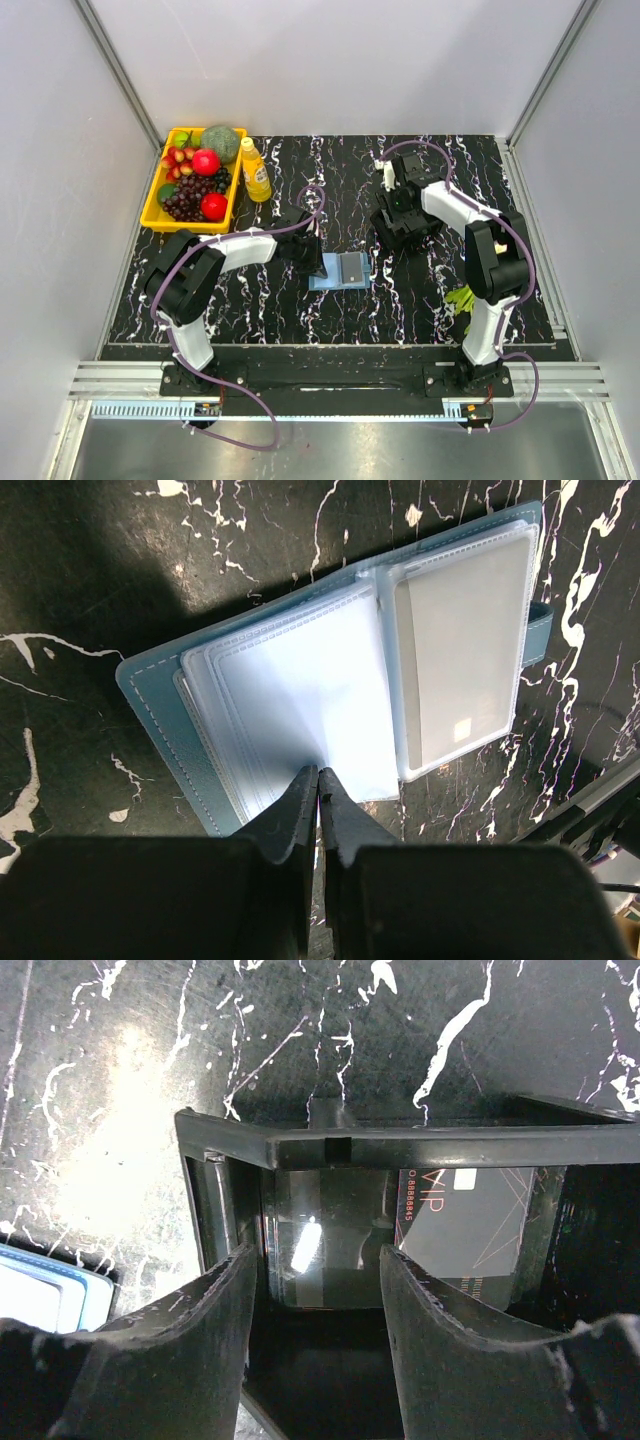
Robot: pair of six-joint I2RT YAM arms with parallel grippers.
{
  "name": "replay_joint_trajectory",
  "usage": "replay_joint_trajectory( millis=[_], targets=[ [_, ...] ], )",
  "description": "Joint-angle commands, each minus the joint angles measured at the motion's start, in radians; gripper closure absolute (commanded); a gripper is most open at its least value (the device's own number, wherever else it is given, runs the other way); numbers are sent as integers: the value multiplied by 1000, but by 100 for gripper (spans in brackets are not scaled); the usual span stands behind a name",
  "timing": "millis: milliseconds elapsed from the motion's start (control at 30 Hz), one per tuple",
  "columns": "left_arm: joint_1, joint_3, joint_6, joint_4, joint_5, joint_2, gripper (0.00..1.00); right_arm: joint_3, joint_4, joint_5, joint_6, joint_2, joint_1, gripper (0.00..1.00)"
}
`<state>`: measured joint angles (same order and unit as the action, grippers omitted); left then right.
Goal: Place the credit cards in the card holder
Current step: Pick up the credit card from the storage box.
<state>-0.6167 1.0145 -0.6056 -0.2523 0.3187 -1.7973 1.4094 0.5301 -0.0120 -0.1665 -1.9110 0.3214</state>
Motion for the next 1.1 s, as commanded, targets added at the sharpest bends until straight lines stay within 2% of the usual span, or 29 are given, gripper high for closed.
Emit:
replay_joint_trajectory(
  millis=[0,100,333,533,600,633,767,1067],
  targets=[
    [2,19,20,-5,-3,-25,92,45,33,36,7,-45,-5,41],
    [2,19,20,-7,-3,-25,92,51,36,89,12,-72,-5,41],
    [2,27,21,-13,2,-33,92,85,51,76,10,-149,-4,39],
    [3,30,26,-19,-6,-36,92,66,31,95,21,-122,-5,75],
    [2,32,26,-19,-6,-40,92,71,28,104,19,-111,-5,82],
    [2,32,27,-19,-3,-40,92,74,28,107,18,-108,-5,91],
    [2,36,27,-22,-4,-40,92,77,27,106,21,-76,-8,96],
    [2,41,30,-24,-4,-43,92,80,5,113,38,43,-30,100]
  ],
)
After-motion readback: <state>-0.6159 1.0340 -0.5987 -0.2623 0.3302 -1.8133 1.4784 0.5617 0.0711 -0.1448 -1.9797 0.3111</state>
